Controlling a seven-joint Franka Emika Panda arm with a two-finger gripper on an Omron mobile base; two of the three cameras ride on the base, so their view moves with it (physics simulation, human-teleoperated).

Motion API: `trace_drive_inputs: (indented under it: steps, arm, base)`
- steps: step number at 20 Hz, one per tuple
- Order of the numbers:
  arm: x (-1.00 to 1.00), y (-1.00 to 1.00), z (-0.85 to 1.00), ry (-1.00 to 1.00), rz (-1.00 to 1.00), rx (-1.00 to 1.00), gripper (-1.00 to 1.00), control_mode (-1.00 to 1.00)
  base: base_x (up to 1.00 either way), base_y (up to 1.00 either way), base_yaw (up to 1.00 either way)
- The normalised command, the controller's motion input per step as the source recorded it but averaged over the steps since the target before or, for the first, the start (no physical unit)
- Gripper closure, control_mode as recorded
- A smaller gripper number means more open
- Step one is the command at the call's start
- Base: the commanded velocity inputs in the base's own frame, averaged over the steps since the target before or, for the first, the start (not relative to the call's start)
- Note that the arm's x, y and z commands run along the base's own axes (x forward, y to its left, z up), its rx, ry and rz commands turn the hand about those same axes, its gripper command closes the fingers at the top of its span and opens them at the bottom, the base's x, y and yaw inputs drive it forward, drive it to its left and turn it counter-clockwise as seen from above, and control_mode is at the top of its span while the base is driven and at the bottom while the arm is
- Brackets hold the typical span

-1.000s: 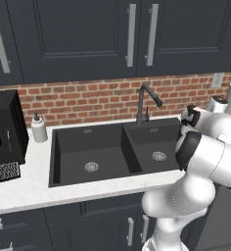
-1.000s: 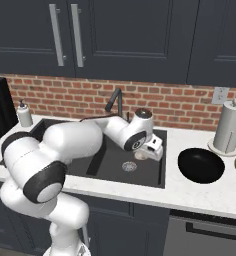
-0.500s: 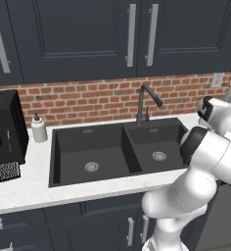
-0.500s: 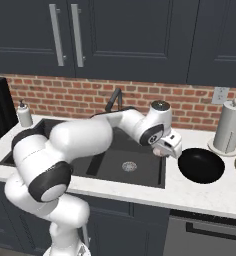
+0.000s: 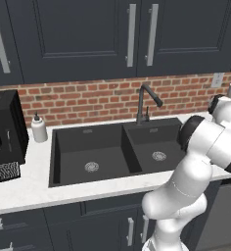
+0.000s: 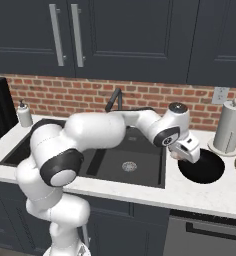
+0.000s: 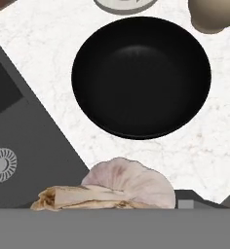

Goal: Pick the garlic from the sink and place it in the bowl. Then pick the bowl and place it in the microwave. Then close the microwave door and press the start button.

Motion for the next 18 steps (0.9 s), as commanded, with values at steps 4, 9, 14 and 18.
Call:
trace_drive_inputs:
  steps: [4, 9, 14, 18]
  arm:
    - [0.00, -0.29, -0.24, 0.00, -0.05, 0.00, 1.00, -1.00]
    - [0.00, -0.19, -0.40, -0.01, -0.01, 0.00, 1.00, -1.00]
    - [0.02, -0.37, -0.21, -0.06, 0.00, 0.01, 1.00, -1.00]
    - [0.04, -0.42, -0.19, -0.03, 0.00, 0.01, 1.00, -1.00]
  base:
    - [0.00, 0.00, 0.00]
    - [0.00, 0.00, 0.00]
    - [0.00, 0.00, 0.00]
    - [0.00, 0.00, 0.00]
